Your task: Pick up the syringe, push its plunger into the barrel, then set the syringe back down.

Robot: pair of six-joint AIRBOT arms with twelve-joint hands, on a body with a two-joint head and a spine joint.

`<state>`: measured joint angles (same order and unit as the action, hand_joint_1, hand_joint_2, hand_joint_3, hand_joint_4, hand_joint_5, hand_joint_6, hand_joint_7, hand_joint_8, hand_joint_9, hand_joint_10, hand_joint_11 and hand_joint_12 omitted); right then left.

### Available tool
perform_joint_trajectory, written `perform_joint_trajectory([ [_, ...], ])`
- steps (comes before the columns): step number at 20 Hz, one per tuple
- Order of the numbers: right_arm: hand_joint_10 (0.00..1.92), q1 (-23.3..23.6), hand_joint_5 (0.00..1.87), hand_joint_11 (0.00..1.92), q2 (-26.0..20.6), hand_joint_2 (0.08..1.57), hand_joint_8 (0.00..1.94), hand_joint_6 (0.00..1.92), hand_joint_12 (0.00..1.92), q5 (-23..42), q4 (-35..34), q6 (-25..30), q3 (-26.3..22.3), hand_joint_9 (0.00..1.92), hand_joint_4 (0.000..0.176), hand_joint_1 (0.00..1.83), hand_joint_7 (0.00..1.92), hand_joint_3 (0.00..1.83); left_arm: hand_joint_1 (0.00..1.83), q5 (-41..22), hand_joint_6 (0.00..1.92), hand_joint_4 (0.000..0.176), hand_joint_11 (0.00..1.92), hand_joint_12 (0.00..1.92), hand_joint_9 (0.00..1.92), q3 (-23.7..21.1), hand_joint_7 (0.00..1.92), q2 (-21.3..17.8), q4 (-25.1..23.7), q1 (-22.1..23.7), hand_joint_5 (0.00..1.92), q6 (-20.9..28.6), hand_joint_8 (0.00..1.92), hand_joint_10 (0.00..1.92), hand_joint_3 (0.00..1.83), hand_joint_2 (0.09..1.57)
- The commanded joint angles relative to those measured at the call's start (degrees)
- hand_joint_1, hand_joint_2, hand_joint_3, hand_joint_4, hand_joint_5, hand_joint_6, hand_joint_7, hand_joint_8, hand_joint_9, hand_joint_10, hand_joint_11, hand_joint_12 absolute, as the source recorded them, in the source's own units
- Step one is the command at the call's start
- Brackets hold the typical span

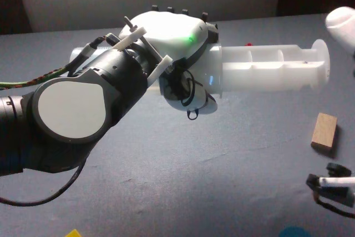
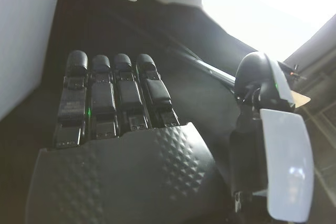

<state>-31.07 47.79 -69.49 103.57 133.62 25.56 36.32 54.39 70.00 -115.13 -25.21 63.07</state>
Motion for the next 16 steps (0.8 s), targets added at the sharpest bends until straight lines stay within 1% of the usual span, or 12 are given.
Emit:
perform_joint_trajectory([
  [1,0.00,0.1,0.05,0.00,0.1,1.07,0.00,0.00,0.20,-3.1,4.6,0.6,0.7,0.02,0.003,0.12,0.02,0.00,1.37,3.4,1.03,0.000,0.92,1.19,0.93,0.1,0.84,-0.1,-4.3,1.0,0.86,0.3,1.18,1.29,0.00,1.15],
  [2,0.00,0.1,0.05,0.00,0.3,1.07,0.00,0.00,0.20,-3.0,4.6,0.7,0.8,0.02,0.003,0.12,0.02,0.00,1.37,3.4,1.03,0.000,0.92,1.19,0.93,0.1,0.84,-0.1,-4.3,1.0,0.86,0.3,1.18,1.29,0.00,1.15],
  [3,0.00,0.2,0.05,0.00,0.5,1.06,0.00,0.00,0.22,-2.8,4.6,0.8,1.1,0.03,0.008,0.13,0.03,0.00,1.37,3.4,1.07,0.000,0.90,1.21,0.92,0.1,0.84,-0.1,-4.3,1.0,0.82,0.3,1.20,1.30,0.00,1.16],
  [5,0.00,0.3,0.06,0.00,1.2,1.06,0.00,0.00,0.26,-2.2,4.6,1.0,1.8,0.04,0.009,0.12,0.04,0.00,1.37,3.4,1.07,0.000,0.91,1.19,0.93,0.2,0.84,0.0,-4.3,1.2,0.83,0.3,1.19,1.29,0.00,1.15],
  [6,0.00,0.3,0.09,0.00,1.7,1.05,0.00,0.01,0.27,-1.9,4.6,1.0,2.4,0.05,0.007,0.16,0.06,0.00,1.37,3.4,1.06,0.000,0.90,1.18,0.92,0.2,0.84,-0.1,-4.3,1.3,0.84,0.3,1.19,1.30,0.00,1.15],
  [7,0.00,0.1,0.07,0.00,2.4,1.06,0.00,0.00,0.23,-1.5,4.6,1.0,3.0,0.04,0.007,0.12,0.04,0.00,1.37,3.4,1.06,0.000,0.89,1.19,0.92,0.2,0.85,-0.1,-4.3,1.5,0.84,0.3,1.18,1.29,0.00,1.15],
  [8,0.00,0.1,0.03,0.00,2.8,1.07,0.00,0.00,0.13,-1.0,4.6,0.9,3.4,0.01,0.004,0.12,0.02,0.00,1.37,3.3,1.06,0.000,0.90,1.19,0.93,0.3,0.85,0.1,-4.3,1.7,0.85,0.3,1.17,1.27,0.00,1.15],
  [9,0.00,0.1,0.05,0.00,3.3,1.07,0.00,0.00,0.17,-0.5,4.6,0.8,3.7,0.03,0.001,0.13,0.03,0.00,1.37,3.2,1.09,0.000,0.88,1.19,0.92,0.4,0.84,0.2,-4.3,1.8,0.83,0.3,1.18,1.28,0.00,1.15],
  [10,0.00,0.1,0.10,0.00,4.0,1.05,0.00,0.00,0.29,-0.3,4.6,0.4,3.9,0.08,0.002,0.14,0.09,0.00,1.37,3.2,1.07,0.000,0.87,1.22,0.91,0.4,0.84,0.3,-4.3,1.9,0.84,0.3,1.19,1.30,0.00,1.15],
  [13,0.00,0.5,0.07,0.00,4.8,1.07,0.00,0.00,0.23,0.1,4.9,0.1,4.0,0.05,0.001,0.12,0.05,0.01,1.37,3.0,1.06,0.000,0.86,1.23,0.92,0.4,0.86,0.3,-4.3,1.9,0.84,0.2,1.18,1.29,0.00,1.15],
  [15,0.00,0.7,0.03,0.00,5.0,1.07,0.00,0.00,0.20,0.8,4.9,0.0,4.0,0.03,0.009,0.10,0.03,0.00,1.37,2.9,1.06,0.000,0.88,1.24,0.92,0.5,0.87,0.3,-4.3,1.9,0.83,0.2,1.16,1.29,0.00,1.15],
  [16,0.00,0.7,0.05,0.00,5.2,1.06,0.00,0.00,0.25,1.3,4.9,0.1,4.0,0.05,0.009,0.11,0.04,0.00,1.37,2.8,1.07,0.000,0.88,1.22,0.94,0.5,0.88,0.3,-4.3,1.9,0.83,0.2,1.15,1.27,0.00,1.15],
])
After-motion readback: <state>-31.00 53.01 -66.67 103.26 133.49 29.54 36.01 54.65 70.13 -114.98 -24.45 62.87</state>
